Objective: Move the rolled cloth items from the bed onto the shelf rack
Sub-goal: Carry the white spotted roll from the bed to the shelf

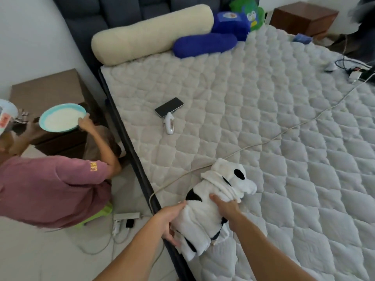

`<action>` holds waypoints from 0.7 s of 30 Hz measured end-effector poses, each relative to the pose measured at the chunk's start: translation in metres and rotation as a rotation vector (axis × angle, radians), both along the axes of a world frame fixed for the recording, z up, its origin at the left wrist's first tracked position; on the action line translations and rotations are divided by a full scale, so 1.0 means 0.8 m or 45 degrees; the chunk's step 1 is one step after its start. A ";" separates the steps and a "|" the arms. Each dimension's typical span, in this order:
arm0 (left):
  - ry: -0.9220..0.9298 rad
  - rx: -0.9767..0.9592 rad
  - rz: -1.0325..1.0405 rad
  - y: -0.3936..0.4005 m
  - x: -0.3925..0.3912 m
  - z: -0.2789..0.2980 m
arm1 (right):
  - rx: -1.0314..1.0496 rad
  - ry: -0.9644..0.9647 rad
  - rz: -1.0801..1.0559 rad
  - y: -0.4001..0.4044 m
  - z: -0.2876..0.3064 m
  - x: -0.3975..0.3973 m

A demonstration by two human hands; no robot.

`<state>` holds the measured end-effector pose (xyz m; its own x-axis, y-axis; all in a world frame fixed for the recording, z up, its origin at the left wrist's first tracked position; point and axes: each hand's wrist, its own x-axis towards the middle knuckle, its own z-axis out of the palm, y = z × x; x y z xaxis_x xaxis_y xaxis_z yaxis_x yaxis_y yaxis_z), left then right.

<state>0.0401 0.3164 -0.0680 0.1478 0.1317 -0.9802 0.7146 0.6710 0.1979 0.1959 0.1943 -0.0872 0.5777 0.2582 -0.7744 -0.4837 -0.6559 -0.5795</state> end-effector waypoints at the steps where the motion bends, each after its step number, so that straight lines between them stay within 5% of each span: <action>1: 0.019 0.000 -0.009 -0.001 0.001 -0.002 | 0.028 0.031 -0.039 0.000 -0.004 0.002; 16: -0.087 0.103 0.049 -0.015 -0.005 0.017 | 0.301 0.362 -0.409 -0.025 -0.004 -0.013; 21: -0.119 0.237 0.007 -0.009 -0.035 0.045 | 0.358 0.255 -0.436 -0.020 0.005 -0.049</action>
<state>0.0121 0.3089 -0.0320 0.2362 0.3105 -0.9208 0.6838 0.6201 0.3845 0.1563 0.1786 -0.0830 0.5128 0.2944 -0.8065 -0.7644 -0.2711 -0.5850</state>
